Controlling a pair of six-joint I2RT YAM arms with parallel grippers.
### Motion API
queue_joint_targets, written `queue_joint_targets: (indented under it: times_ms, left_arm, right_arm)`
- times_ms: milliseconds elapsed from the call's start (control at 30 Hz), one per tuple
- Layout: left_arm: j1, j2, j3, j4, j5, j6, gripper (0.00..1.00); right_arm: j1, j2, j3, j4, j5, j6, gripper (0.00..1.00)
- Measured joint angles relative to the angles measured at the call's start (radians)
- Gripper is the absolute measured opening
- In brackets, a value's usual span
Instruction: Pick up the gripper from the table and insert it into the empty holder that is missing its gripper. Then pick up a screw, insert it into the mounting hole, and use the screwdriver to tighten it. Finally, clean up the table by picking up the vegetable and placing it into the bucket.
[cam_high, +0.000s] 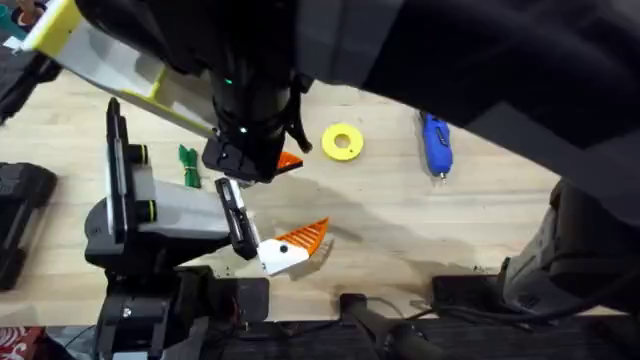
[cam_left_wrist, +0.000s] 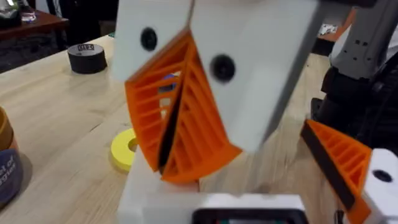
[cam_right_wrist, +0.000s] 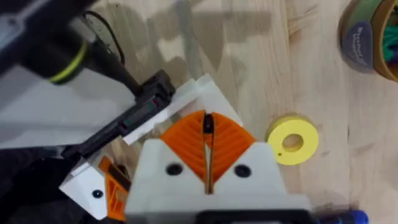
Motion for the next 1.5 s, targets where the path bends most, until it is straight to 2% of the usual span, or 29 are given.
queue_joint_targets:
  times_ms: [33, 67, 233, 267, 333, 767, 1200, 1333, 1500]
  left_arm:
    - [0.0, 0.0, 0.0, 0.0, 0.0, 0.0, 0.985]
    - [0.0, 0.0, 0.0, 0.0, -0.001, 0.0, 0.985]
    - [0.0, 0.0, 0.0, 0.0, 0.001, 0.0, 0.985]
    - [0.0, 0.0, 0.0, -0.001, 0.002, 0.001, 0.985]
    - [0.0, 0.0, 0.0, -0.001, 0.003, 0.001, 0.985]
    - [0.0, 0.0, 0.0, 0.0, 0.004, 0.004, 0.985]
    - [0.0, 0.0, 0.0, 0.0, 0.004, 0.005, 0.985]
    - [0.0, 0.0, 0.0, 0.0, 0.004, 0.005, 0.985]
    - [0.0, 0.0, 0.0, 0.0, 0.004, 0.005, 0.985]
  right_arm:
    - [0.0, 0.0, 0.0, 0.0, 0.0, 0.0, 0.027]
    - [0.0, 0.0, 0.0, -0.002, 0.0, 0.0, 0.136]
    - [-0.014, -0.002, 0.0, -0.013, 0.026, -0.008, 0.902]
    - [-0.021, -0.004, 0.0, -0.013, 0.029, -0.013, 0.968]
    - [-0.026, -0.005, 0.0, -0.012, 0.028, -0.015, 0.992]
    - [-0.027, -0.015, 0.0, -0.012, 0.028, -0.014, 0.995]
    - [-0.083, -0.213, -0.002, -0.043, 0.0, -0.014, 0.996]
    - [-0.12, -0.235, -0.002, -0.089, -0.004, -0.019, 0.996]
    - [-0.167, -0.25, -0.044, -0.068, -0.072, -0.076, 0.996]
